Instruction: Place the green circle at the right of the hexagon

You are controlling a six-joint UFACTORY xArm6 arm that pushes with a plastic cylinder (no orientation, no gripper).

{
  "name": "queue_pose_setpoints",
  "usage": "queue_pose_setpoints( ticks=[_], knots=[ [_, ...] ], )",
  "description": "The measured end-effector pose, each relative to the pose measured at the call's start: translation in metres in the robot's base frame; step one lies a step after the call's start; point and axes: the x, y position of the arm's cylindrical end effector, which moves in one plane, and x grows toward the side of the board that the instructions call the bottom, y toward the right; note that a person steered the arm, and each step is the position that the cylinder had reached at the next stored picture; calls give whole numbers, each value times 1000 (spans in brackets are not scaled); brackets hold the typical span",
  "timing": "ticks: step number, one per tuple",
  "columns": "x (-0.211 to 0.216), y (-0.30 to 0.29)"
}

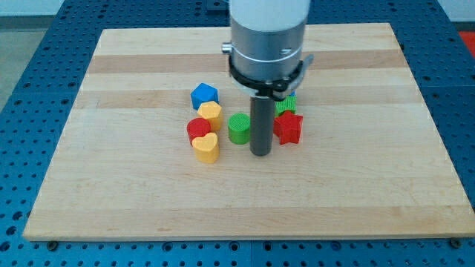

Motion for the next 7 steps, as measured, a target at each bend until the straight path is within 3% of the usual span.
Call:
queue_pose_setpoints(
  ticks=[7],
  knots=[
    [-6, -18]
  ],
)
